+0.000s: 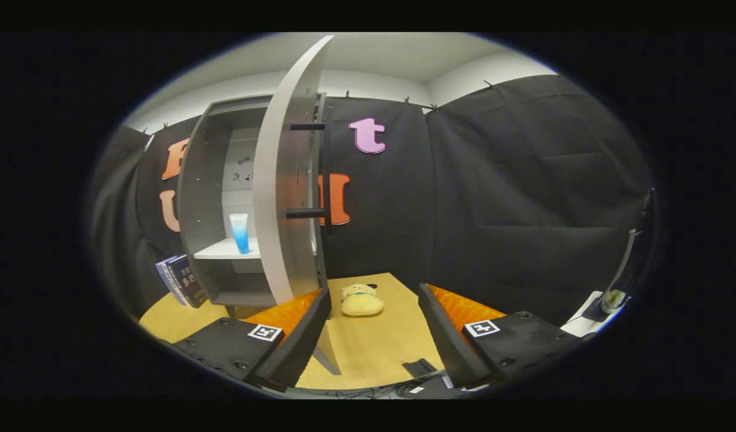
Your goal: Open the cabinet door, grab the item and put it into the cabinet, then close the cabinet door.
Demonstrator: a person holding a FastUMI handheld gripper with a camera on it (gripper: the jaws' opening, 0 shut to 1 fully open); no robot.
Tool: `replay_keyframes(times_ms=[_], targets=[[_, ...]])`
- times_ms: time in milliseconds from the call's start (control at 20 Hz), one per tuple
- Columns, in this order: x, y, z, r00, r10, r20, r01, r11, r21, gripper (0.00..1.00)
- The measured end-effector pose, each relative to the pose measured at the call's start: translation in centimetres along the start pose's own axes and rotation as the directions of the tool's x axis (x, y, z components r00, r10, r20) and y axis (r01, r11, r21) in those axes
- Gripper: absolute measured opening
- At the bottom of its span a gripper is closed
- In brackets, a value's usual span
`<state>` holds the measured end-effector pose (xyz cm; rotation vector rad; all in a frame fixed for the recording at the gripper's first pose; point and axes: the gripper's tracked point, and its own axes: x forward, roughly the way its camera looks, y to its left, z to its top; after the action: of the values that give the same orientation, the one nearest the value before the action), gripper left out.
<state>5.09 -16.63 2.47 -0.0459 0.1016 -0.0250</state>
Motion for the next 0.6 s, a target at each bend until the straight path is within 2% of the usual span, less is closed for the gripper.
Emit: replay_keyframes(times_ms=[150,600], targets=[[-0.4,3.1,-0.4,1.0,0.031,-0.004,-0.031,1.0,-0.001,0.95],[0.7,14.6,-1.0,0.982,0.19,-0.023,-0.19,0.982,0.0,0.95]])
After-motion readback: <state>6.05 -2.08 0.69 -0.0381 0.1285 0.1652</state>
